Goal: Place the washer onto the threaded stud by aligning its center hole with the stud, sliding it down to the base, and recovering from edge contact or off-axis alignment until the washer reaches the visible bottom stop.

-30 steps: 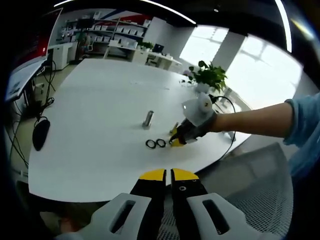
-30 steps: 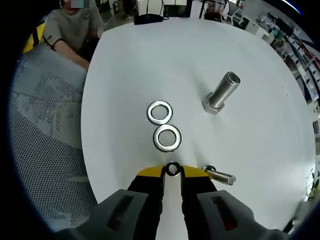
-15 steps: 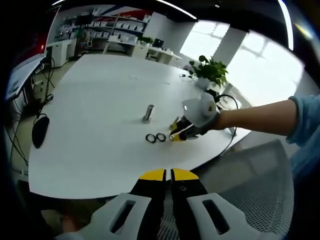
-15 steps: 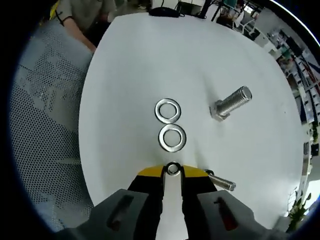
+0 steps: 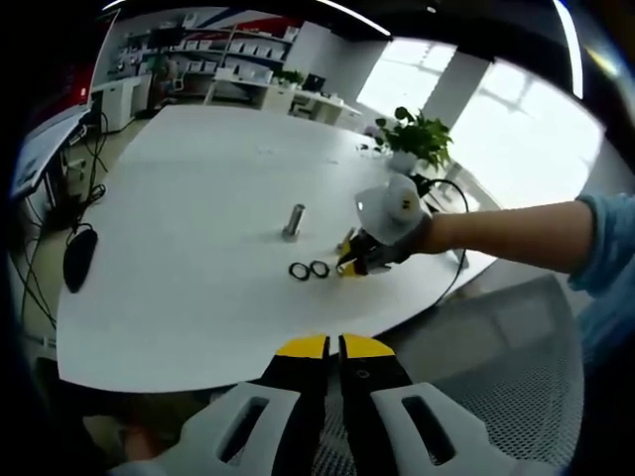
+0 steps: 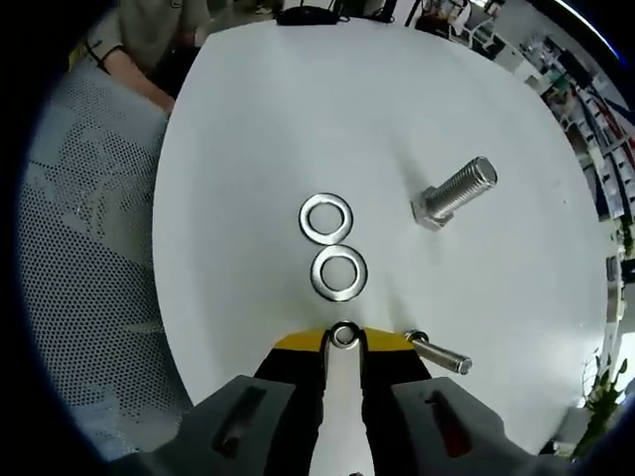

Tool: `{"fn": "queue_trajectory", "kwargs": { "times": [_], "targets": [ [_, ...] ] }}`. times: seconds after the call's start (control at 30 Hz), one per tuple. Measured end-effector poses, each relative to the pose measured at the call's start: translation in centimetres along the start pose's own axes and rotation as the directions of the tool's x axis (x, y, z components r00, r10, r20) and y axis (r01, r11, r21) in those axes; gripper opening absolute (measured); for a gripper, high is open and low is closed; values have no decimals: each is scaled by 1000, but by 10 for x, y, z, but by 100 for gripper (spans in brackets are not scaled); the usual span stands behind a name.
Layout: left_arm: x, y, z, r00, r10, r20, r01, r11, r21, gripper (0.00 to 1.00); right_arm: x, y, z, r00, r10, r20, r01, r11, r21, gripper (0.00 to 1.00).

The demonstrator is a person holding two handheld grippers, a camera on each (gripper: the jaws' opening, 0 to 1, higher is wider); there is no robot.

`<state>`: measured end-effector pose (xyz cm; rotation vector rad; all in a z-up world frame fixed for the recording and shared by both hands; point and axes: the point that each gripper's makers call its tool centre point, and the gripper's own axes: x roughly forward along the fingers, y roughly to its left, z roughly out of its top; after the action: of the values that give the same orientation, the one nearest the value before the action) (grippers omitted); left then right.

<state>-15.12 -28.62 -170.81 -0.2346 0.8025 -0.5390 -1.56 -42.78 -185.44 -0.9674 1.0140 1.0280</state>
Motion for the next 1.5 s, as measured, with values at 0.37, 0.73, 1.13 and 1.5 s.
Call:
{"fn": "queue_trajectory", "kwargs": {
  "times": [0.37, 0.73, 1.13, 1.5],
  "targets": [
    [0, 0, -1, 1000, -1, -2, 1, 1000, 2, 1, 0, 2, 1, 999, -18, -30, 18, 1000, -4, 15],
    [0, 0, 1, 1000, -3, 5, 3, 1000, 1, 1, 1, 0, 1, 999, -17, -50, 17, 1000, -4, 15],
    [0, 0, 4, 1000, -15, 18, 14, 1000, 2, 1, 2, 1, 1, 997, 30, -64, -28, 999, 34, 15],
    [0, 0, 4, 1000, -12, 17, 12, 1000, -3, 1, 2, 0, 1, 998, 32, -60, -30, 999, 39, 15]
  ]
}}
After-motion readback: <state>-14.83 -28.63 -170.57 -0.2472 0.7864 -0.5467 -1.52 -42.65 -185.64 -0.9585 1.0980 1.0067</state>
